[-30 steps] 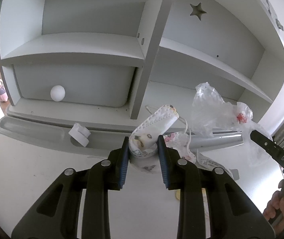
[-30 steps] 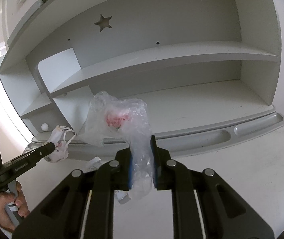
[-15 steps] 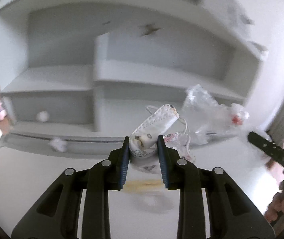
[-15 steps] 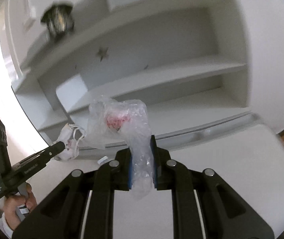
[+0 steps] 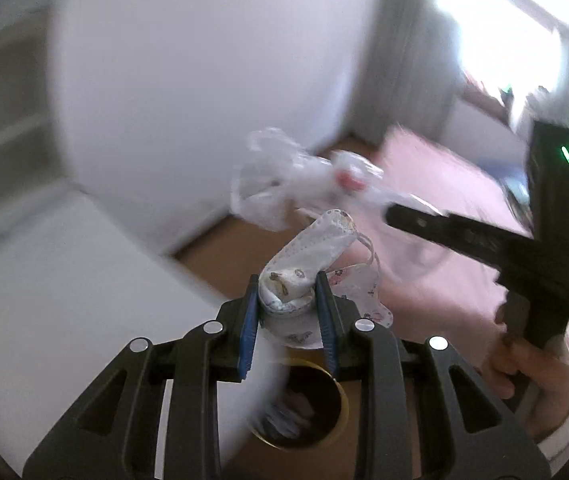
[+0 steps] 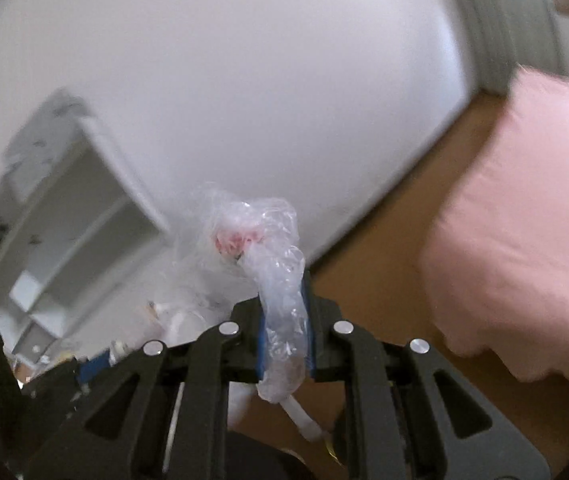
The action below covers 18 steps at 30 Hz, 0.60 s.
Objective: Collect trash
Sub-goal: 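Carry both items over the black bin and open both grippers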
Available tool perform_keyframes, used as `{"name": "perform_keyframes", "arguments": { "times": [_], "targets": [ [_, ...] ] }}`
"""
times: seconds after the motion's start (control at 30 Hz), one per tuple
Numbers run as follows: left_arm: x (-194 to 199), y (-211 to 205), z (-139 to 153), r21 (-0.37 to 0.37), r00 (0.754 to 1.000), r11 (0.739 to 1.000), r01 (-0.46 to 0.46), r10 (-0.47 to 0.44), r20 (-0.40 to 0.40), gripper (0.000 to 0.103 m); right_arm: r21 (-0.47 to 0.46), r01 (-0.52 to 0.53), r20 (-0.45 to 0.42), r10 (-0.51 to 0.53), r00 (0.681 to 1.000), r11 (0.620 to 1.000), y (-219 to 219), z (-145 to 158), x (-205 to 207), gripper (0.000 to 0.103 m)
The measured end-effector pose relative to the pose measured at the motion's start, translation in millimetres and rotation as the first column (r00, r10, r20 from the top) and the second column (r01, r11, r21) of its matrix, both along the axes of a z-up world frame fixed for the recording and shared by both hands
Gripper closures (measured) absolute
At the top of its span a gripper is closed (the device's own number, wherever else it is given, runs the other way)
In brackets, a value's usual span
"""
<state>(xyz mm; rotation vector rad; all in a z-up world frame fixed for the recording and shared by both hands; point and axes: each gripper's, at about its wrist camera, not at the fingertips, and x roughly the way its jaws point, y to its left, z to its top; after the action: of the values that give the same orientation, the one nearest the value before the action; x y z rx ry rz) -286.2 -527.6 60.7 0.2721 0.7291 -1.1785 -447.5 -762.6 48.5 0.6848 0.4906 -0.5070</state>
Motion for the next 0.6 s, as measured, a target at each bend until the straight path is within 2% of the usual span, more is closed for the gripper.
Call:
{"name": "perform_keyframes", "arguments": {
  "times": [0.1, 0.2, 0.27, 0.37, 0.43, 0.47, 0.53, 0.6],
  "targets": [
    [-40, -48, -47, 0.102, 0.994, 0.990, 0.093, -0.087, -0.061, 0.076, 0.075, 0.068, -0.090, -0.061, 0.994, 0.995, -39, -48, -27, 0.089],
    [-64, -82, -107, 0.216, 0.979, 0.961, 0.170, -0.141, -0.148, 0.076, 0.129, 0.087, -0.256, -0.052, 0.965, 0.988, -68, -112, -35, 0.089],
    [-67, -99, -156, 0.321, 0.972, 0.927, 0.193, -0.136, -0.191, 0.076, 0.224, 0.085, -0.350, -0.001, 0.937, 0.971, -80, -169, -34, 0.089],
    [-63, -111, -226, 0.484, 0.970, 0.853, 0.195, -0.093, -0.227, 0.076, 0.341, 0.087, -0.441, 0.077, 0.894, 0.936, -84, -234, -26, 0.089],
    [-48, -110, -266, 0.567, 0.964, 0.804, 0.179, -0.028, -0.265, 0.076, 0.398, 0.080, -0.469, 0.128, 0.874, 0.914, -80, -259, -14, 0.089],
    [-40, -109, -279, 0.590, 0.955, 0.789, 0.171, 0.014, -0.296, 0.077, 0.412, 0.074, -0.483, 0.149, 0.863, 0.908, -77, -268, -10, 0.089],
    [-31, -103, -297, 0.609, 0.937, 0.778, 0.157, 0.078, -0.342, 0.077, 0.414, 0.060, -0.509, 0.176, 0.842, 0.908, -74, -278, -3, 0.089],
    [-25, -97, -302, 0.613, 0.935, 0.778, 0.140, 0.100, -0.340, 0.077, 0.415, 0.046, -0.525, 0.198, 0.828, 0.909, -72, -284, 2, 0.089]
  ]
}}
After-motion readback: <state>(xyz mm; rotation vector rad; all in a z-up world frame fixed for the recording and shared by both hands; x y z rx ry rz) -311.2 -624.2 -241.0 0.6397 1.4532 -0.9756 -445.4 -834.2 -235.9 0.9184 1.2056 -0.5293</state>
